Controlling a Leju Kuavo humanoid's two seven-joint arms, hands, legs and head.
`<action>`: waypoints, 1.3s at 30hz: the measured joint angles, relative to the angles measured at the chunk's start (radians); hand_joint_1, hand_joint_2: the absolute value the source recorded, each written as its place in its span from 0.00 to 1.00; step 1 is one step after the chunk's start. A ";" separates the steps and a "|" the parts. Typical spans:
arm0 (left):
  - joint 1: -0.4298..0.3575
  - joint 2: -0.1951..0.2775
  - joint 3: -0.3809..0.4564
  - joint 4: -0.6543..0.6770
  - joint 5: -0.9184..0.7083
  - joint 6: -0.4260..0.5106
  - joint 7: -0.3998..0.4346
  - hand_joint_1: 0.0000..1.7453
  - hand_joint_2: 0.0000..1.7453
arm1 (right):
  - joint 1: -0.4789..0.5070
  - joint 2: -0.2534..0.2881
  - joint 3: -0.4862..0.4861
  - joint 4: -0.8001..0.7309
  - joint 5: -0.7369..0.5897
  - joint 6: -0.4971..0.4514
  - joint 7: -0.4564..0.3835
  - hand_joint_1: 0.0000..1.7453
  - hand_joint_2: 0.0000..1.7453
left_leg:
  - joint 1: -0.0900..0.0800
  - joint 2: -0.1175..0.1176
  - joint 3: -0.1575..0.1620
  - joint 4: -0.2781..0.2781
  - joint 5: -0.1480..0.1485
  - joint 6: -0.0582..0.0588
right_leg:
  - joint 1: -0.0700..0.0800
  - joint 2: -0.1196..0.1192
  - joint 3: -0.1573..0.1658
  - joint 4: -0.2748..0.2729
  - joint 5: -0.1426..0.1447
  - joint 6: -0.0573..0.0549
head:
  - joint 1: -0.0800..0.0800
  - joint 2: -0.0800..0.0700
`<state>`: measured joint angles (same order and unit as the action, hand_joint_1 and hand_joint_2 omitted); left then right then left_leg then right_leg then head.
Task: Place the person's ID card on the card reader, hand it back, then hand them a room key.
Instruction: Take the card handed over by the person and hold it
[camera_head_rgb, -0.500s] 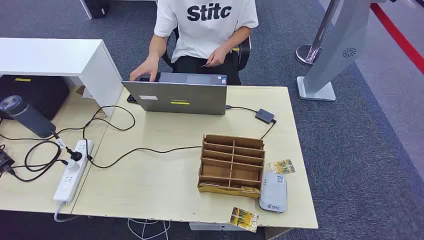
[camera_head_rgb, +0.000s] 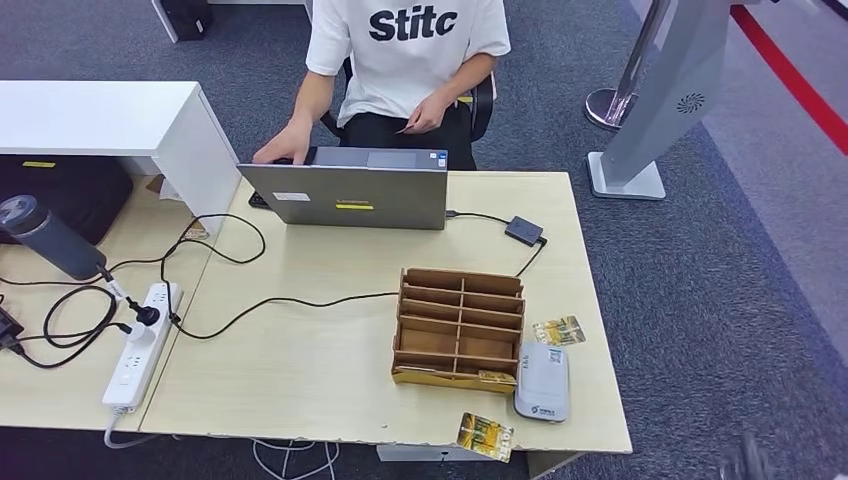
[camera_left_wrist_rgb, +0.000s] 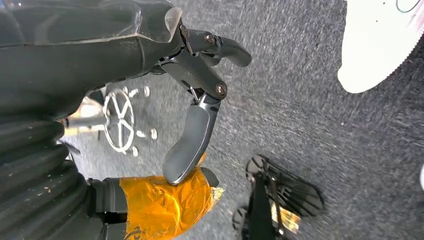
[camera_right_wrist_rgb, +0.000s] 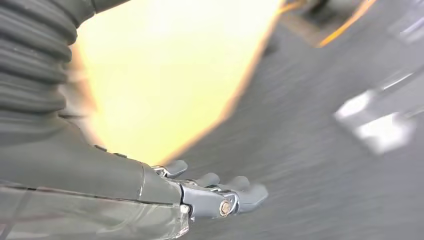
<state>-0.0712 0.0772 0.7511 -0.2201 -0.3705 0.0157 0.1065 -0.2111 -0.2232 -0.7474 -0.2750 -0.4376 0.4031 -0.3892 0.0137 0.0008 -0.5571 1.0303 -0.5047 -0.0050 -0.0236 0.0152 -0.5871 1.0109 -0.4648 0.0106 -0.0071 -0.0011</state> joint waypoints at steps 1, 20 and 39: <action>-0.001 -0.002 0.008 0.000 0.006 0.005 0.003 0.00 1.00 | -0.032 0.011 0.003 -0.031 0.037 -0.024 -0.057 0.00 1.00 | 0.000 0.001 0.000 0.000 0.000 0.000 | 0.000 0.001 0.000 0.000 0.001 0.000 | 0.000 0.000; 0.016 -0.047 0.106 0.000 0.008 0.047 -0.027 0.00 1.00 | 0.042 0.375 0.196 -1.179 0.505 -0.058 -0.251 0.00 1.00 | 0.001 -0.009 -0.002 0.000 0.004 -0.001 | 0.001 -0.007 -0.001 0.000 -0.001 0.000 | 0.000 0.000; 0.012 -0.051 0.133 0.000 -0.022 -0.009 0.000 0.00 1.00 | 0.020 0.368 0.603 -1.314 1.043 -0.470 -0.275 0.00 1.00 | 0.001 -0.003 -0.001 0.000 0.005 -0.002 | 0.001 -0.002 -0.001 0.001 0.001 -0.002 | 0.000 0.000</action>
<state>-0.0589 0.0263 0.8838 -0.2201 -0.3924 0.0071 0.1068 -0.1907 0.1448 -0.1444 -1.5892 0.6049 -0.0668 -0.6644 0.0148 -0.0024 -0.5586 1.0299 -0.5000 -0.0071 -0.0229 0.0130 -0.5886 1.0123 -0.4636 0.0091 -0.0071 -0.0011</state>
